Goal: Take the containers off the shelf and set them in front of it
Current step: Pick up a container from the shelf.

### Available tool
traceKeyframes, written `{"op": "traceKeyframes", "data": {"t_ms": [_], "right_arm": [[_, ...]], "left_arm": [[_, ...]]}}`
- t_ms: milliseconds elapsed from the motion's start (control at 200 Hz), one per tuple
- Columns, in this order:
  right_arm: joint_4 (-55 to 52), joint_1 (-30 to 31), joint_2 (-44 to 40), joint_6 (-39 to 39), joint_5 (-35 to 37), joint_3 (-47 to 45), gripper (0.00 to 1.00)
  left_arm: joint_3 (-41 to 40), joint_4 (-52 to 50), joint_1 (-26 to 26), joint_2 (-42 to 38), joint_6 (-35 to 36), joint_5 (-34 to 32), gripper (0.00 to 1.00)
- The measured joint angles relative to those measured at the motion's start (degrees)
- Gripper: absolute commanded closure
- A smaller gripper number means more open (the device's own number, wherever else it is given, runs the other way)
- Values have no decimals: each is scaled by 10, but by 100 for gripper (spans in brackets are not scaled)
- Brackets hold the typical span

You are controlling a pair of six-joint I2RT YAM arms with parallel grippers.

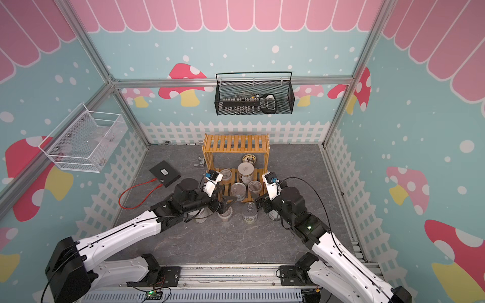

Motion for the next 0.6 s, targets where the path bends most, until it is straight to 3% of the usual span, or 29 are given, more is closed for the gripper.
{"op": "traceKeyframes", "data": {"t_ms": [350, 600], "right_arm": [[-44, -40, -9, -9, -50, 7, 1], [-52, -48, -12, -11, -52, 7, 1]], "left_arm": [[69, 6, -9, 169, 15, -97, 1], [107, 5, -9, 238, 19, -132, 1]]}}
